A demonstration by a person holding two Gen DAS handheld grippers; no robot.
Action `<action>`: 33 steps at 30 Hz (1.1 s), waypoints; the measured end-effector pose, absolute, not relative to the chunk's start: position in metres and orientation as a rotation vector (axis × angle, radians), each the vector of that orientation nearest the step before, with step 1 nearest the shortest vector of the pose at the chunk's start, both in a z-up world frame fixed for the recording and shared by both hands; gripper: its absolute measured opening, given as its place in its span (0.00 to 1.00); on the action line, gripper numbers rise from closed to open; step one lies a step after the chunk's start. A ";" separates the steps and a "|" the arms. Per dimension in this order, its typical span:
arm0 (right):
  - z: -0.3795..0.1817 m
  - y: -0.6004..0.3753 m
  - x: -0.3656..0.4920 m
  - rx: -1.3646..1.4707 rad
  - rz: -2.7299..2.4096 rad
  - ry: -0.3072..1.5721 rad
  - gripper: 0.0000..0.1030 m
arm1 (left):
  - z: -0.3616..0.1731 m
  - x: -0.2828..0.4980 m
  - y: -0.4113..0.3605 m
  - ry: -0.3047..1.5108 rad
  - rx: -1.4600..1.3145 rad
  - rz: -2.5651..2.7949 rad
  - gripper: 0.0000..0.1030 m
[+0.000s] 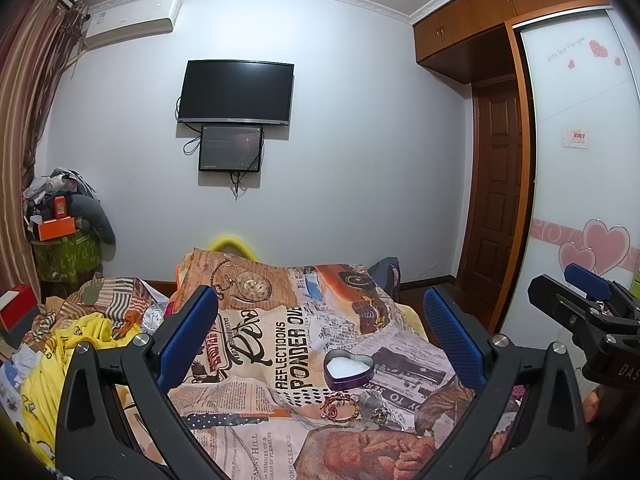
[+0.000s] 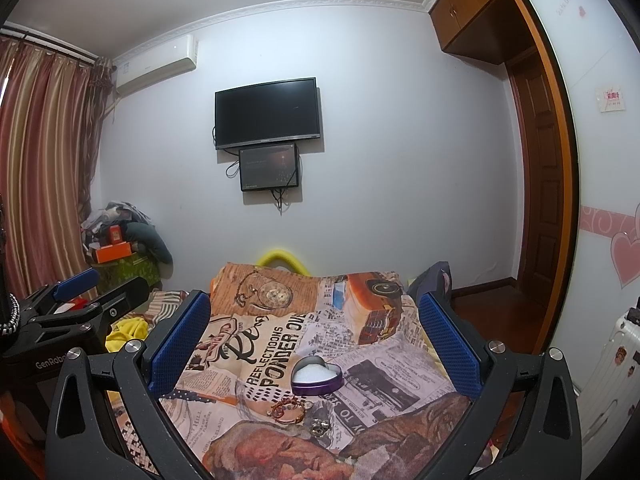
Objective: Organize jewelry
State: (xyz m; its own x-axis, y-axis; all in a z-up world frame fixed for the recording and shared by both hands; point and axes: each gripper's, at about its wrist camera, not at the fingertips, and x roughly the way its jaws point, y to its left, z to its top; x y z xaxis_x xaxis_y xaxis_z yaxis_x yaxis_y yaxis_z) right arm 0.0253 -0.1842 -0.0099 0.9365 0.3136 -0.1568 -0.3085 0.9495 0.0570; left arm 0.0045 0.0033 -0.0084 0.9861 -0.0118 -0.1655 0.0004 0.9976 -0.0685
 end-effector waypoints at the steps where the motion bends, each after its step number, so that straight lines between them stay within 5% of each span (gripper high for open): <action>1: -0.009 -0.185 0.026 0.032 0.318 0.167 1.00 | -0.008 0.004 0.003 0.167 -0.069 -0.006 1.00; 33: -0.020 -0.181 0.032 0.033 0.318 0.178 1.00 | -0.012 0.005 0.001 0.179 -0.063 -0.006 1.00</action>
